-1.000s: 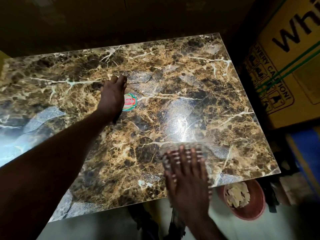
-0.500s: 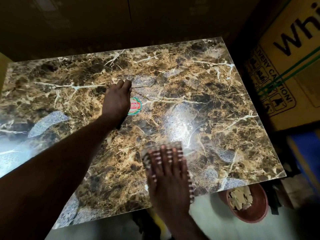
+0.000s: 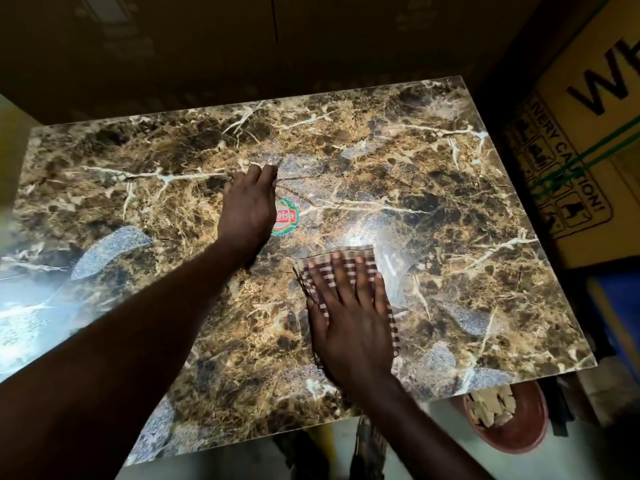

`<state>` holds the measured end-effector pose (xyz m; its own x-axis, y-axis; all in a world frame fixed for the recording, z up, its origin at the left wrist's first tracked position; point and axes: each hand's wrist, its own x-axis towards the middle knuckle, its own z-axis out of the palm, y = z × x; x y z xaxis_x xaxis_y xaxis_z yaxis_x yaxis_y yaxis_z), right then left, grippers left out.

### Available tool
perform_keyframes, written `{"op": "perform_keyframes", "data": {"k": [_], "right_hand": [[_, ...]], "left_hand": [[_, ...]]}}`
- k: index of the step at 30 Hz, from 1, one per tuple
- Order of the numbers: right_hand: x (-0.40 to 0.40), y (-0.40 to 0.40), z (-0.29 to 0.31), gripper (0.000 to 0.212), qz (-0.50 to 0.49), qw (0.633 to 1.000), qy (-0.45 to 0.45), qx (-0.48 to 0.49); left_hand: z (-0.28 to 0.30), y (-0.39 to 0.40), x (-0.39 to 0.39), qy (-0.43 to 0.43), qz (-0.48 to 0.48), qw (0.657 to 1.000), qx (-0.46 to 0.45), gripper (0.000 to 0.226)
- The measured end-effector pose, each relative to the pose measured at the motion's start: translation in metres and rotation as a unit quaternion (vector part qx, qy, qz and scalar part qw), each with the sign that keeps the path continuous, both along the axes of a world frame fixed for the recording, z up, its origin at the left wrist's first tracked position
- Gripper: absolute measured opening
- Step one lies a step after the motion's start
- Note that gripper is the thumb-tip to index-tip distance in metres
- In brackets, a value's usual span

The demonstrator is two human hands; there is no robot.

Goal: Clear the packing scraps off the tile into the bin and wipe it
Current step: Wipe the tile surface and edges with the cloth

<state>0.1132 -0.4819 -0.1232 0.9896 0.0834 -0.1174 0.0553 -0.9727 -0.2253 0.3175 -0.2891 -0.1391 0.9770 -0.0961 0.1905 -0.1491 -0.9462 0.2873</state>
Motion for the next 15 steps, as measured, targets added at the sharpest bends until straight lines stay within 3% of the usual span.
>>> {"op": "perform_keyframes", "data": {"k": [3,8,15], "right_hand": [[0.017,-0.018,-0.001,0.059,0.012,1.000,0.004,-0.002],[0.059,-0.041,-0.003,0.062,-0.107,0.994,0.003,-0.021],[0.076,0.001,-0.003,0.060,0.029,1.000,-0.005,-0.002]], "left_hand": [[0.001,-0.001,0.000,0.011,0.004,1.000,-0.001,0.030],[0.000,-0.002,0.001,0.020,0.012,1.000,-0.004,0.032],[0.001,-0.002,-0.001,0.022,0.014,1.000,-0.008,0.033]]}}
